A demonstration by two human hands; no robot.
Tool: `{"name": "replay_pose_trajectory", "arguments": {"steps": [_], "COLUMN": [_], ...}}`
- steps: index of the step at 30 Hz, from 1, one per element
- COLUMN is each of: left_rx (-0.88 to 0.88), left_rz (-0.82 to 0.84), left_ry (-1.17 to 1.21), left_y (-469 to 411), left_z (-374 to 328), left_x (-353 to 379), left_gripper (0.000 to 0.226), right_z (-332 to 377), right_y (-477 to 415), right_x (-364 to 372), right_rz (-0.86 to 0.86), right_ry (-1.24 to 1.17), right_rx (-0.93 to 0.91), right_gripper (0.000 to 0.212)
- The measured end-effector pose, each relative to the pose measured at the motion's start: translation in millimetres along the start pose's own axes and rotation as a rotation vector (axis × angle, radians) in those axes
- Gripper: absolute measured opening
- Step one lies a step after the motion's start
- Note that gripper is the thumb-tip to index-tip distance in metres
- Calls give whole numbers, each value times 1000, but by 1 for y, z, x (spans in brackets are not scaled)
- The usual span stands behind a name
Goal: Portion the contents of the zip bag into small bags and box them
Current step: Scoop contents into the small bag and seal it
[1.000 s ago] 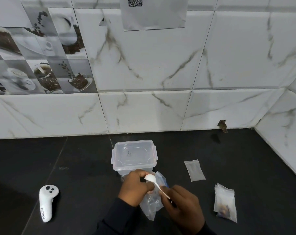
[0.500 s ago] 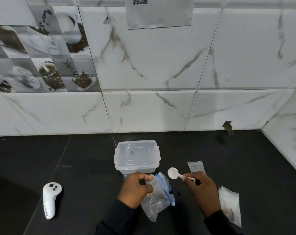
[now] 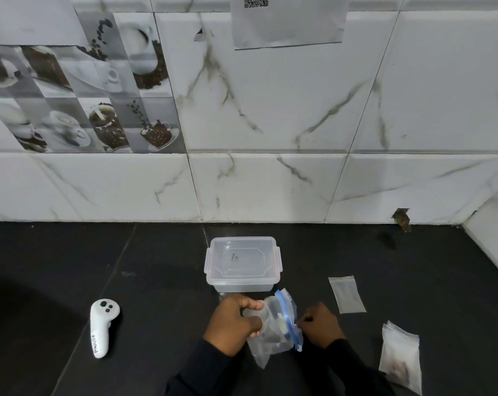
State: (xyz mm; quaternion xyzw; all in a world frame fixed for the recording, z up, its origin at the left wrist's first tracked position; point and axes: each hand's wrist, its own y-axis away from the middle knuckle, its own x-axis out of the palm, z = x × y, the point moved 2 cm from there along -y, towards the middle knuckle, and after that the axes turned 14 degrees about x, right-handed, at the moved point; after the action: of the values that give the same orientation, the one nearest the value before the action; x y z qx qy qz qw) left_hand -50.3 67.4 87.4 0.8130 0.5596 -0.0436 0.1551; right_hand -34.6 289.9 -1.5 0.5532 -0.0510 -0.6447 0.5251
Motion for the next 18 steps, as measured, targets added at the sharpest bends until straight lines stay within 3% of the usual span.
{"name": "replay_pose_trajectory", "arguments": {"steps": [5,8,18], "left_rx": [1,15,-21], "left_rz": [9,15,14], "left_ry": [-19,-16,23], "left_y": [0,0,-5], "left_z": [2,2,11], "left_x": [2,4,4], "left_gripper": [31,31,31], "right_z": [-2,-7,-13], "right_y": [2,-8,-11], "right_x": [7,13,8], "right_rz": [-82,-88,-65], "right_ry": [-50,-50,-44], "right_rx": [4,40,57], "right_gripper": [25,5,24]}}
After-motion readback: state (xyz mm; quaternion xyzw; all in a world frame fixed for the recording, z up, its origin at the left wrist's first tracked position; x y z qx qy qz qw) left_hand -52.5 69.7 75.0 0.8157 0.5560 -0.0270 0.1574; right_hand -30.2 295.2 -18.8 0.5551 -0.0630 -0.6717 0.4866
